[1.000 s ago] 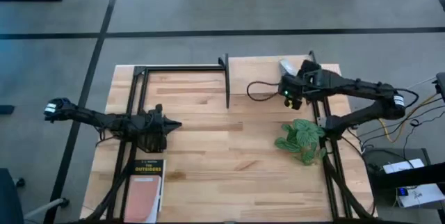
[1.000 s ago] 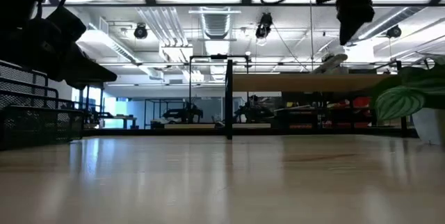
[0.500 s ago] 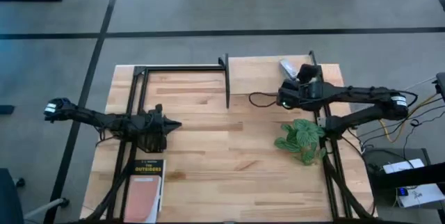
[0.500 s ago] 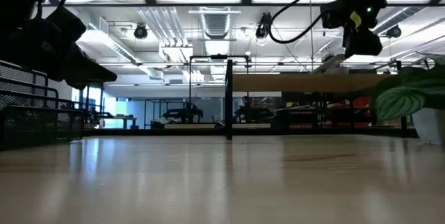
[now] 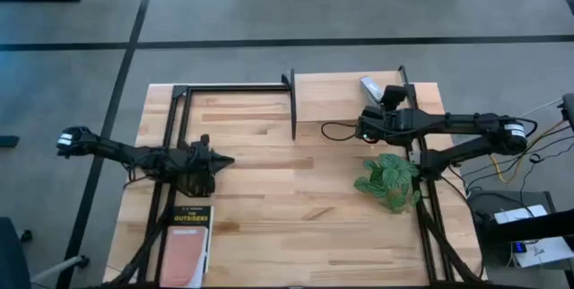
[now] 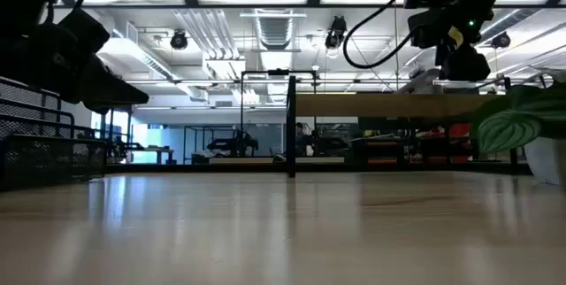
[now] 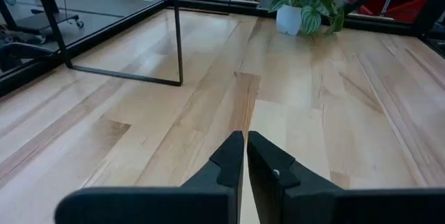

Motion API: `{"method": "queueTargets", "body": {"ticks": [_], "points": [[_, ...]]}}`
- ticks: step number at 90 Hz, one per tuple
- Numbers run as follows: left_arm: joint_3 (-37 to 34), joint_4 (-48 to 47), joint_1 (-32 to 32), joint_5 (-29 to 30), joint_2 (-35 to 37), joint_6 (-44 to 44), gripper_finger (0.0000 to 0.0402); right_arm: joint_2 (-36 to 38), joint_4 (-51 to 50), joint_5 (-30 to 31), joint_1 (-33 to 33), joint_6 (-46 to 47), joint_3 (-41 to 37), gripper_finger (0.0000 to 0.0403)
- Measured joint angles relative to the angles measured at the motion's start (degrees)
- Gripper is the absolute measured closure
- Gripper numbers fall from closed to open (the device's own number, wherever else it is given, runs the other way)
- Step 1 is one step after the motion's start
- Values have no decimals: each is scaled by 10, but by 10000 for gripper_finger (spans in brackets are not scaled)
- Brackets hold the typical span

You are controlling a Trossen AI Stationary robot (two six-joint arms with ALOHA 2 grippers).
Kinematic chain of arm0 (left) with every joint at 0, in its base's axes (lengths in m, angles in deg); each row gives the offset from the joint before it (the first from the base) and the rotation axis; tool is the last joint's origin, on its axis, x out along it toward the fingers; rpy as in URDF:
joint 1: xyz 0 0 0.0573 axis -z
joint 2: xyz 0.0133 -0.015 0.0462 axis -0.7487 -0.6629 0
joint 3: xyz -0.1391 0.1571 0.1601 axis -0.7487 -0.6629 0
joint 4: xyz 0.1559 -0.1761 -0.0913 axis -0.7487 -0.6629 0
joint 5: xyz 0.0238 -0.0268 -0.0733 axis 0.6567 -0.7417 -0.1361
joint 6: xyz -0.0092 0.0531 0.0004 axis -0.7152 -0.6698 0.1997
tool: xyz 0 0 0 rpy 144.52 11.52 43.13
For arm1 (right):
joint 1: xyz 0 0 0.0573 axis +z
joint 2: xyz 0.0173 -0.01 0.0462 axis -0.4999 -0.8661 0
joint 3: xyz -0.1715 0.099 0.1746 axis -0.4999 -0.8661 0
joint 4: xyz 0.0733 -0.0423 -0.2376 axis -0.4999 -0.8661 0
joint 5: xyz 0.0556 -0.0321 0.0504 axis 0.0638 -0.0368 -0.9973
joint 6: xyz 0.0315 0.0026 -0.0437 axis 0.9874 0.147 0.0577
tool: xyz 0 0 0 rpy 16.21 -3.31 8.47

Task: Stock shelves
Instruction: Put the gray stapler on the shelf

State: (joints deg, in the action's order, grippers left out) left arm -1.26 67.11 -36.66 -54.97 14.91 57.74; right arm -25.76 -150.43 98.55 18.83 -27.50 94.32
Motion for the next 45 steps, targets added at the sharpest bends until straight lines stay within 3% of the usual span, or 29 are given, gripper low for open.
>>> {"method": "queueTargets", "body": {"ticks": [45], "points": [[0, 0, 0, 0, 0, 0, 397, 0, 38, 1, -18, -29, -19, 312]]}}
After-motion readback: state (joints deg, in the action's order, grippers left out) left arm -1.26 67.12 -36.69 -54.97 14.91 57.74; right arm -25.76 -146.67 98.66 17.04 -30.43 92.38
